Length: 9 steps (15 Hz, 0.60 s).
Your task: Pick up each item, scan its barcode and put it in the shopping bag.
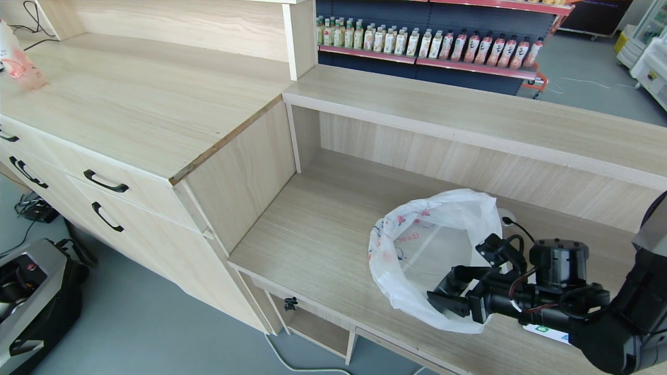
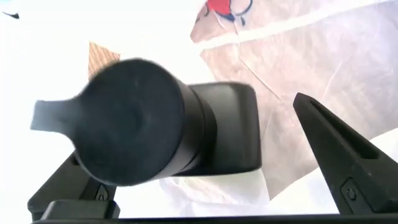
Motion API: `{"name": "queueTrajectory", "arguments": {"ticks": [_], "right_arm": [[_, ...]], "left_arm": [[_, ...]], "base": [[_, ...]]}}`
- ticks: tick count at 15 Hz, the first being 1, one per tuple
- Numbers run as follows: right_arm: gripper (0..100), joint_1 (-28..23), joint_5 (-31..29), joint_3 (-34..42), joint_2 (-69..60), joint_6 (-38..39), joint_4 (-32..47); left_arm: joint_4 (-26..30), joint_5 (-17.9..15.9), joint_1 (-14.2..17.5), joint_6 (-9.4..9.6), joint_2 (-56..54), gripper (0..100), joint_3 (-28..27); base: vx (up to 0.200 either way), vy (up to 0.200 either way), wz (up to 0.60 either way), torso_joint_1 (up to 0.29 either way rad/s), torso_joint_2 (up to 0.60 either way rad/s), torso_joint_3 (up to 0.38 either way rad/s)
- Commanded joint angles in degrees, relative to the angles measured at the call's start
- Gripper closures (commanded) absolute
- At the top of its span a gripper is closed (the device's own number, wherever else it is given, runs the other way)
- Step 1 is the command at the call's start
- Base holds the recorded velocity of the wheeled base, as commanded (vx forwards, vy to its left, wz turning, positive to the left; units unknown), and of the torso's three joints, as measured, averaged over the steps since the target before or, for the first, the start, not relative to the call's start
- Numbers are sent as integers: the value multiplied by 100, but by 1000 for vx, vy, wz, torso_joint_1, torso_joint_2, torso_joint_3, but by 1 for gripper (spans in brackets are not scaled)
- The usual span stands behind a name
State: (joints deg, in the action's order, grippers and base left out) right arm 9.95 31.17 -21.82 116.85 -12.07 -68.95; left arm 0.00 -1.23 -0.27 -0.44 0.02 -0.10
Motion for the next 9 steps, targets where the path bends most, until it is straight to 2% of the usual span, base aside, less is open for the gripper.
{"name": "queueTrajectory", "arguments": {"ticks": [1, 4, 6, 9], "right_arm": [[0, 42, 21, -59, -470, 3, 40], [0, 78, 29, -138, -944, -24, 48], [0, 25, -41, -138, -1516, -375, 400], [0, -634, -41, -226, -3063, -999, 1428]], "left_arm": [[0, 0, 0, 0, -2, 0, 1], [0, 0, 0, 0, -2, 0, 1], [0, 0, 0, 0, -2, 0, 1], [0, 0, 0, 0, -2, 0, -8]], "base": [[0, 0, 0, 0, 0, 0], [0, 0, 0, 0, 0, 0], [0, 0, 0, 0, 0, 0], [0, 0, 0, 0, 0, 0]]}}
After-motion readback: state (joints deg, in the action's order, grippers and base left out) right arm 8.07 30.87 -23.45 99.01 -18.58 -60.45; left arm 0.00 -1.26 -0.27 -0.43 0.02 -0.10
